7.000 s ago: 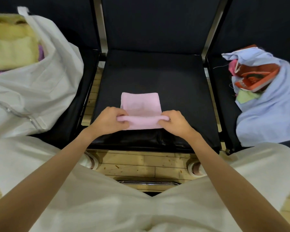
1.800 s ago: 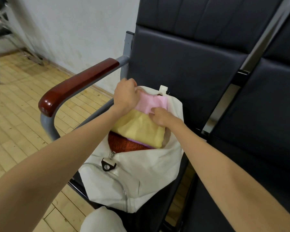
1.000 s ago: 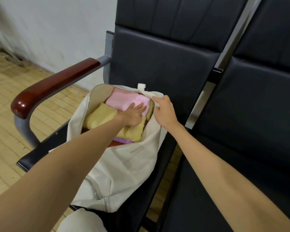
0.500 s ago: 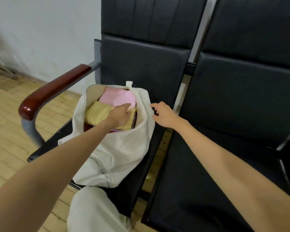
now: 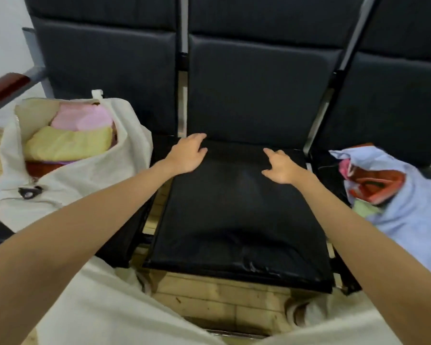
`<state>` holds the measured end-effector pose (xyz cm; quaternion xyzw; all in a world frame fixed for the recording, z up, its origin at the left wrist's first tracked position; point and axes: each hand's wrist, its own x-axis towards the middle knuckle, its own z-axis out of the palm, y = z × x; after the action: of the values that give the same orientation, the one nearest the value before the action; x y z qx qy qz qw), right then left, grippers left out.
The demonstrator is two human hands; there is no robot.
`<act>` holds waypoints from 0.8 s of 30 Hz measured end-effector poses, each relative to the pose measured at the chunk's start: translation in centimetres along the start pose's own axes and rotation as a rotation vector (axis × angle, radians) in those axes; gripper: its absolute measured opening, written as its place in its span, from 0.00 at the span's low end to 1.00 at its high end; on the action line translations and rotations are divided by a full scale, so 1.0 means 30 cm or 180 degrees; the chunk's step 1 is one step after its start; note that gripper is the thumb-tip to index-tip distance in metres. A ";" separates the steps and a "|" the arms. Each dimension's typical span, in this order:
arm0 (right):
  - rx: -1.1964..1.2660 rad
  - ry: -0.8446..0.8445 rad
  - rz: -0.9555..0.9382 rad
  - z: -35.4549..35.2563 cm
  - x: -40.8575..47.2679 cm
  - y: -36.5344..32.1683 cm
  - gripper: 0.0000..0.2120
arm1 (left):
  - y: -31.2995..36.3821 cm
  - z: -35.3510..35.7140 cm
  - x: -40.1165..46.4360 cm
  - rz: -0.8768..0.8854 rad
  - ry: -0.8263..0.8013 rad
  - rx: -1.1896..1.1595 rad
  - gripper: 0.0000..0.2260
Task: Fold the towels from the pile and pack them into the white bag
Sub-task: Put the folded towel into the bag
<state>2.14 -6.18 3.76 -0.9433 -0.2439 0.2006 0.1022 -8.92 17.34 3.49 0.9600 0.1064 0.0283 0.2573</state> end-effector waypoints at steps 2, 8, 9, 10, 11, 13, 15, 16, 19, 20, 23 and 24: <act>0.0109 0.0032 0.0283 0.006 -0.065 0.175 0.36 | 0.109 0.113 0.024 0.0199 -0.0221 0.0085 0.23; 0.0313 0.0506 0.0927 0.054 -0.261 0.700 0.34 | 0.451 0.449 0.085 0.0622 -0.0843 0.0229 0.25; 0.0420 0.0637 0.1047 0.060 -0.294 0.769 0.32 | 0.507 0.499 0.091 0.0685 -0.0936 0.0245 0.25; 0.0523 0.0748 0.1186 0.067 -0.322 0.835 0.31 | 0.559 0.546 0.098 0.0761 -0.1029 0.0254 0.25; 0.0621 0.0817 0.1344 0.072 -0.349 0.891 0.30 | 0.611 0.588 0.104 0.0839 -0.1120 0.0263 0.25; 0.0888 0.0994 0.1641 0.091 -0.388 0.991 0.31 | 0.705 0.658 0.122 0.0986 -0.1272 0.0282 0.25; 0.1266 0.1242 0.1919 0.113 -0.415 1.065 0.31 | 0.789 0.717 0.147 0.1127 -0.1370 0.0288 0.25; 0.1424 0.1324 0.2051 0.125 -0.424 1.090 0.32 | 0.826 0.743 0.163 0.1193 -0.1412 0.0294 0.25; 0.1683 0.1476 0.2409 0.165 -0.429 1.154 0.36 | 0.934 0.812 0.220 0.1366 -0.1495 0.0327 0.25; 0.1722 0.1524 0.2512 0.175 -0.428 1.171 0.38 | 0.969 0.835 0.243 0.1436 -0.1510 0.0316 0.25; 0.1919 0.1856 0.2703 0.191 -0.421 1.248 0.38 | 1.071 0.899 0.302 0.1718 -0.1480 0.0178 0.21; 0.1957 0.2007 0.2699 0.191 -0.418 1.279 0.36 | 1.107 0.923 0.321 0.1808 -0.1452 0.0084 0.18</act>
<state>5.73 -44.93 -8.42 -0.8995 0.2638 -0.0039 0.3483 9.79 -22.12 -3.90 0.9362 -0.2242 -0.1177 0.2439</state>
